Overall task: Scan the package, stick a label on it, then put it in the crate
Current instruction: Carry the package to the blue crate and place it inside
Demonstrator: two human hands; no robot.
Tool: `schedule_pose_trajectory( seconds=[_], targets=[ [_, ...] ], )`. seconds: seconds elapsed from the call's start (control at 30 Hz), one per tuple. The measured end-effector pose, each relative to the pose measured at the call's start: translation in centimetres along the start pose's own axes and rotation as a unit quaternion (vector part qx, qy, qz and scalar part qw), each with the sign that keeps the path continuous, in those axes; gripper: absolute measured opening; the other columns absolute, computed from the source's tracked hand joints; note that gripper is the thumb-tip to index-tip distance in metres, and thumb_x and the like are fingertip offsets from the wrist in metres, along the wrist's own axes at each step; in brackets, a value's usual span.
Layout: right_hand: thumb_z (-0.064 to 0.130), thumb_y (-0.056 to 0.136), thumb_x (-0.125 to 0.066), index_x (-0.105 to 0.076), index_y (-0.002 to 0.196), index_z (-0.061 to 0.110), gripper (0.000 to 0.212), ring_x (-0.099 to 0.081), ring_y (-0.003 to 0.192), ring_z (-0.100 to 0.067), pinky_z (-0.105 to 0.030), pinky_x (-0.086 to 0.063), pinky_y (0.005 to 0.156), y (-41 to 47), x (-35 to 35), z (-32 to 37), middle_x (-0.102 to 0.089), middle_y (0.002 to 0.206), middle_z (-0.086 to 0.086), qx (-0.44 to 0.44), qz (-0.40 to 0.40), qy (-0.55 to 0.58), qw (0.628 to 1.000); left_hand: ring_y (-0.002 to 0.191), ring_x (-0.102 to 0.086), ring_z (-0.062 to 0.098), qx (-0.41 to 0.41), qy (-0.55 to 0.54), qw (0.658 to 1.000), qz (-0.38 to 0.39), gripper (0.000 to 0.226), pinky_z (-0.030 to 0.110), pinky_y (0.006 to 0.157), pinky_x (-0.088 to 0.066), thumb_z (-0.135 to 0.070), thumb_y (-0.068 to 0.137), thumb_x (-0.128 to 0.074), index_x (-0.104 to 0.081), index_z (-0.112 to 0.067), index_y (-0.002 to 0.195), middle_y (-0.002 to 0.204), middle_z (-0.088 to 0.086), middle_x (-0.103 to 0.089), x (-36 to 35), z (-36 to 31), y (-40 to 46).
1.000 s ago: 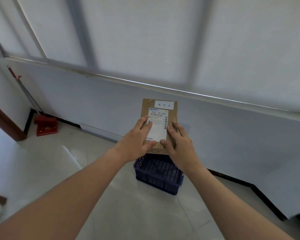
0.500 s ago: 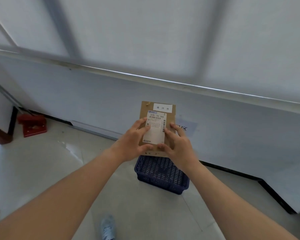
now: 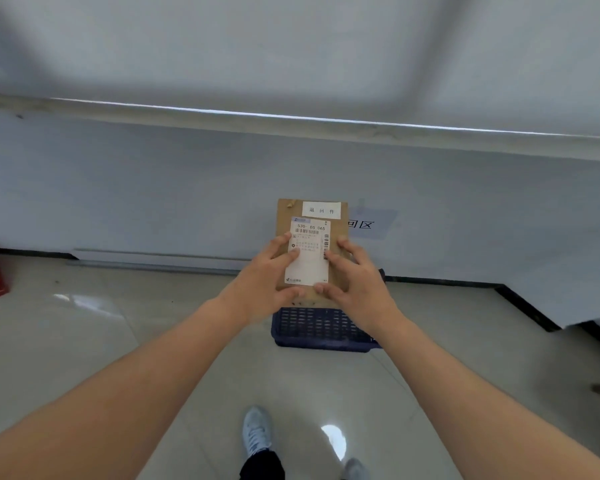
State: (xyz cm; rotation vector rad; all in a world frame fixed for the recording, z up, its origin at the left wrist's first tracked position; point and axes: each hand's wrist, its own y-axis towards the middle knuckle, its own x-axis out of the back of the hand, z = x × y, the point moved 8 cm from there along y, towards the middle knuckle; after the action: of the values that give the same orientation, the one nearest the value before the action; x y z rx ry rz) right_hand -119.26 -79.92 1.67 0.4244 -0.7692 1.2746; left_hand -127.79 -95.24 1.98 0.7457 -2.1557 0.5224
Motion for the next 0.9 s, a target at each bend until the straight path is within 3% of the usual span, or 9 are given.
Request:
schedule_pose_trajectory(
  seconds=[0.2,0.37,0.5,0.67,0.73,0.8,0.9],
  targets=[
    [0.037,0.088,-0.079,-0.048,0.153,0.020,0.074,-0.032,0.147,-0.013,-0.038,-0.035,0.120,2.7,-4.4,-2.2,-0.028,0.163,0.011,-0.052,0.023,-0.003,0.998,0.156,-0.019,0.022,0.009,-0.038,0.997,0.060,0.080,0.022,0.121,-0.017,-0.033,0.090,-0.077,-0.040,-0.003,0.154,0.170,0.005,-0.016,-2.7,5.4,2.3],
    [0.034,0.087,-0.081,-0.051,0.152,0.018,0.073,-0.028,0.148,-0.009,-0.027,-0.026,0.117,4.9,-7.2,-6.2,-0.026,0.164,0.010,-0.073,0.050,0.006,0.996,0.155,-0.019,0.017,0.015,-0.053,0.995,0.082,0.078,0.009,0.114,-0.011,-0.032,0.091,-0.077,-0.040,-0.008,0.155,0.171,0.002,-0.012,-6.6,8.6,4.7],
    [0.027,0.084,-0.085,-0.052,0.150,0.014,0.075,-0.023,0.142,0.003,-0.019,-0.019,0.116,7.0,-9.8,-10.3,-0.026,0.164,0.008,-0.074,0.078,0.017,0.994,0.154,-0.021,0.017,0.021,-0.061,0.993,0.096,0.077,-0.005,0.107,-0.004,-0.026,0.089,-0.079,-0.043,-0.007,0.153,0.170,0.003,-0.013,-10.8,11.5,6.7],
    [0.025,0.084,-0.085,-0.050,0.151,0.015,0.077,-0.028,0.148,-0.009,-0.030,-0.027,0.121,9.2,-13.7,-16.5,-0.025,0.165,0.009,-0.077,0.116,0.007,0.990,0.153,-0.021,0.015,0.054,-0.072,0.991,0.097,0.079,0.006,0.115,-0.011,-0.028,0.089,-0.079,-0.040,-0.008,0.155,0.169,-0.003,-0.011,-17.7,15.4,8.9],
    [0.025,0.083,-0.085,-0.049,0.152,0.016,0.078,-0.027,0.149,-0.010,-0.031,-0.028,0.121,10.0,-15.1,-19.2,-0.024,0.165,0.009,-0.076,0.124,-0.006,0.989,0.152,-0.026,0.020,0.064,-0.069,0.990,0.102,0.080,0.024,0.124,-0.022,-0.028,0.088,-0.080,-0.041,-0.008,0.154,0.169,0.001,-0.013,-20.5,16.5,10.0],
    [0.024,0.083,-0.085,-0.048,0.153,0.017,0.079,-0.027,0.148,-0.009,-0.029,-0.028,0.120,10.6,-16.4,-21.9,-0.023,0.165,0.010,-0.078,0.126,-0.007,0.989,0.151,-0.032,0.027,0.070,-0.063,0.990,0.109,0.081,0.044,0.122,-0.032,-0.029,0.086,-0.081,-0.042,-0.008,0.154,0.169,0.004,-0.015,-23.0,17.4,11.2],
    [0.020,0.085,-0.083,-0.045,0.154,0.018,0.079,-0.030,0.148,-0.014,-0.030,-0.032,0.118,11.5,-18.1,-25.2,-0.021,0.166,0.005,-0.072,0.134,-0.010,0.988,0.151,-0.030,0.029,0.081,-0.063,0.989,0.110,0.080,0.047,0.121,-0.033,-0.027,0.085,-0.082,-0.044,-0.008,0.153,0.169,0.005,-0.016,-26.2,18.7,12.9]
  ],
)
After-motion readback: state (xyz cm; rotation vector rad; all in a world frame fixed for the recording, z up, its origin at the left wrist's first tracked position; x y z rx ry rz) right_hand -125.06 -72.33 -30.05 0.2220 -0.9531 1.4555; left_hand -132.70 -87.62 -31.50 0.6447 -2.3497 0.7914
